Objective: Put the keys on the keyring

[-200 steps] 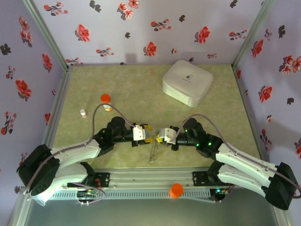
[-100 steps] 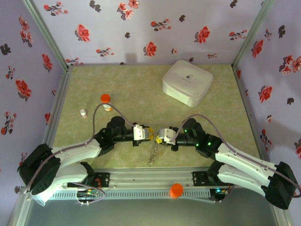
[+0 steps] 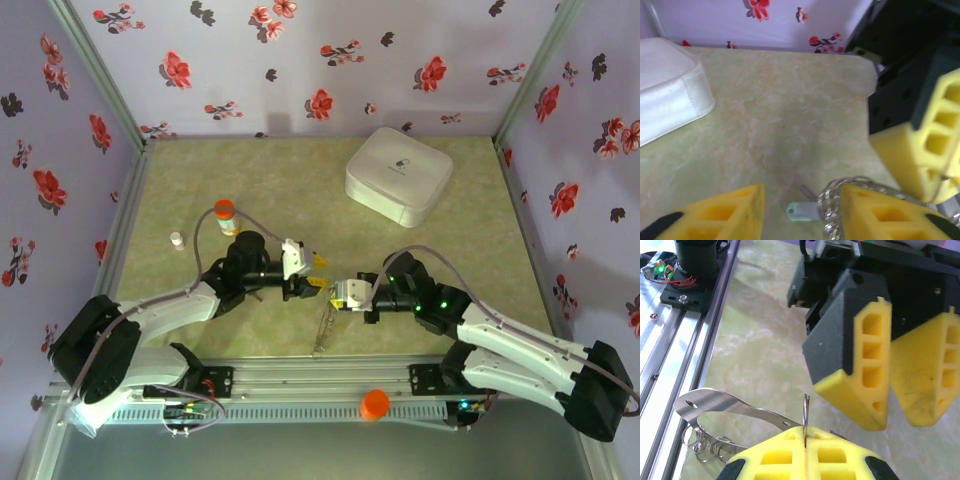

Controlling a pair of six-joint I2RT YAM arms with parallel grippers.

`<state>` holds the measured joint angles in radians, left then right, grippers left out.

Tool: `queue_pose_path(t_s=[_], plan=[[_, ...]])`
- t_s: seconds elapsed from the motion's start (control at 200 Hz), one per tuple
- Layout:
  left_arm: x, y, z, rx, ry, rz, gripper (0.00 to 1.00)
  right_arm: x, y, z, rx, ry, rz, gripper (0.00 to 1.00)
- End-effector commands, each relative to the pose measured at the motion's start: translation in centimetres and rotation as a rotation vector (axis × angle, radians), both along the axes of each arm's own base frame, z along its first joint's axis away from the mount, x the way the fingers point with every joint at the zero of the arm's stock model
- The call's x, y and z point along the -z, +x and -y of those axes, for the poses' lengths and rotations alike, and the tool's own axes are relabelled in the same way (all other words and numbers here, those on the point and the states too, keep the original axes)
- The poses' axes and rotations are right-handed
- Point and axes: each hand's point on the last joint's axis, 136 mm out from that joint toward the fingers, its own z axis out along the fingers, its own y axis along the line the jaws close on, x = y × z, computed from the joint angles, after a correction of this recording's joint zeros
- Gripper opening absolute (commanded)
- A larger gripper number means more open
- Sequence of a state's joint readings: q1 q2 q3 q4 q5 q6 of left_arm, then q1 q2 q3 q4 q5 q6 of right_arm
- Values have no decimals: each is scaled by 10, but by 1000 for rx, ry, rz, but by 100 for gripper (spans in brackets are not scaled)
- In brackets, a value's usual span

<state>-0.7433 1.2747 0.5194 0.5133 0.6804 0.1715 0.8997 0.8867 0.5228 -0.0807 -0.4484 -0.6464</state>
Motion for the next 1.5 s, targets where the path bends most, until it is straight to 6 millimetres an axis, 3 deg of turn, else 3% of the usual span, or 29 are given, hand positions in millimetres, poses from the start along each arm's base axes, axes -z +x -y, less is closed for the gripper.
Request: queue_pose_path(t_s=[0.0, 0.11, 0.245, 0.425, 0.68, 0.815, 1.495], plan=[[-14, 15, -5, -88, -41, -50, 49, -13, 3, -4, -7, 14, 42, 0], [-16, 13, -18, -133, -37, 16, 44, -15, 5, -5, 16, 38, 35, 0], [-17, -13, -31, -61, -54, 100, 35, -16, 6, -5, 28, 49, 20, 0], [-1, -41, -25, 94, 16, 140, 34, -17, 7, -6, 27, 52, 22, 0], [-8, -39, -6, 159, -21, 145, 38, -18, 10, -9, 19, 38, 39, 0], [-11, -39, -3, 170, -30, 128, 35, -20, 11, -12, 10, 37, 42, 0], [-15, -46, -3, 216, -16, 154, 29, -20, 26, -9, 85, 9, 74, 0]])
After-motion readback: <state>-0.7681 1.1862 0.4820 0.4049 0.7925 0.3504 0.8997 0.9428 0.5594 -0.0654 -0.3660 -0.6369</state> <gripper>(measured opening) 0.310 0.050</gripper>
